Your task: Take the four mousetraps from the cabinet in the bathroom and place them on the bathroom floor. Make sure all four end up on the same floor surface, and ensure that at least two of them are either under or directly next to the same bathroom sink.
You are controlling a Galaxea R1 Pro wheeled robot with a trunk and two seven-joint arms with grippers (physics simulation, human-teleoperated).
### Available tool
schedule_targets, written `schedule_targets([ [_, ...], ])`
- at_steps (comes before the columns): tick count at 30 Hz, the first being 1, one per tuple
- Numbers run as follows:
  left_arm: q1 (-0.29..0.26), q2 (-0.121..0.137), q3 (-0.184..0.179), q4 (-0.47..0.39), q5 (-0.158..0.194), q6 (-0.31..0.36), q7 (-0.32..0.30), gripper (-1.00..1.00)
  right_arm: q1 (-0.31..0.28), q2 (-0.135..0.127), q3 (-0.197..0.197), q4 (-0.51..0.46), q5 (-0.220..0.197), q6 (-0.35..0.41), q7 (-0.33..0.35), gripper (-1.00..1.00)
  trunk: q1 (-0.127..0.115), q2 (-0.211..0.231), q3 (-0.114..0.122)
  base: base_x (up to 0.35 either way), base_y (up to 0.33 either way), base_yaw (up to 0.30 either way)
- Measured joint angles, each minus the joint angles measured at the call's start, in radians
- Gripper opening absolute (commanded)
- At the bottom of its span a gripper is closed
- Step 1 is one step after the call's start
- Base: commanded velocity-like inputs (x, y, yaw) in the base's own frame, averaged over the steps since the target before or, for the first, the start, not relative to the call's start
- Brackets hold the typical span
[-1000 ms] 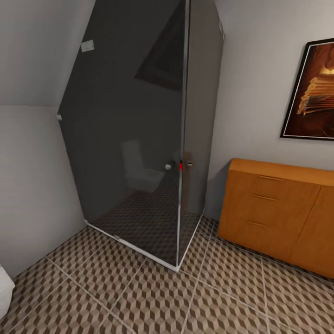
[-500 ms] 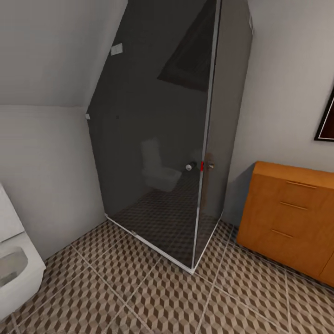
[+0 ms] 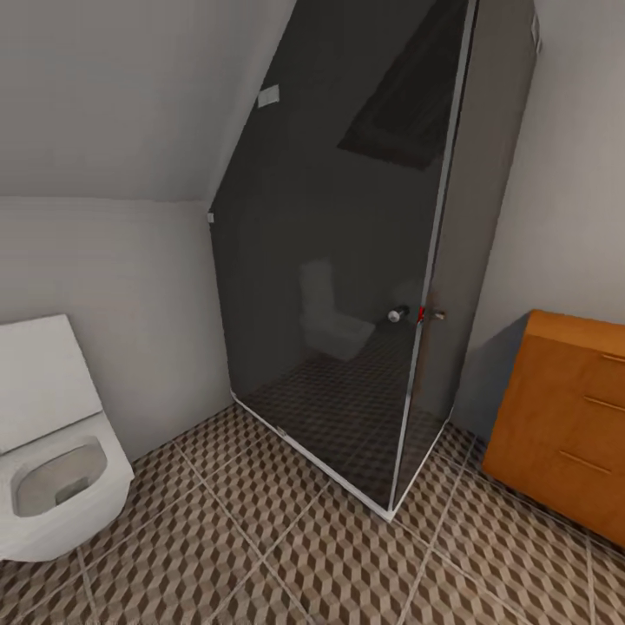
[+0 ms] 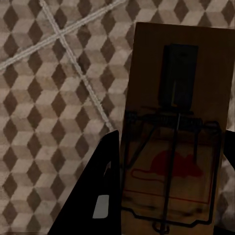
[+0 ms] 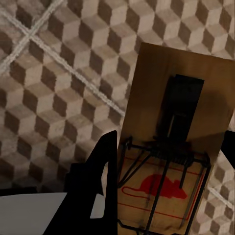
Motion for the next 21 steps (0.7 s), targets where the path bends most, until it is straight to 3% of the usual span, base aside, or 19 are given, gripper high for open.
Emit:
schedule_targets([
  [21,0.000,0.000,0.000,0.000,0.000,0.000,0.000,-1.00,0.000,0.006,0.000,0.000,0.016,0.004,0.002,-1.00,0.000,0.000,0.000,0.000,0.000,0.276],
])
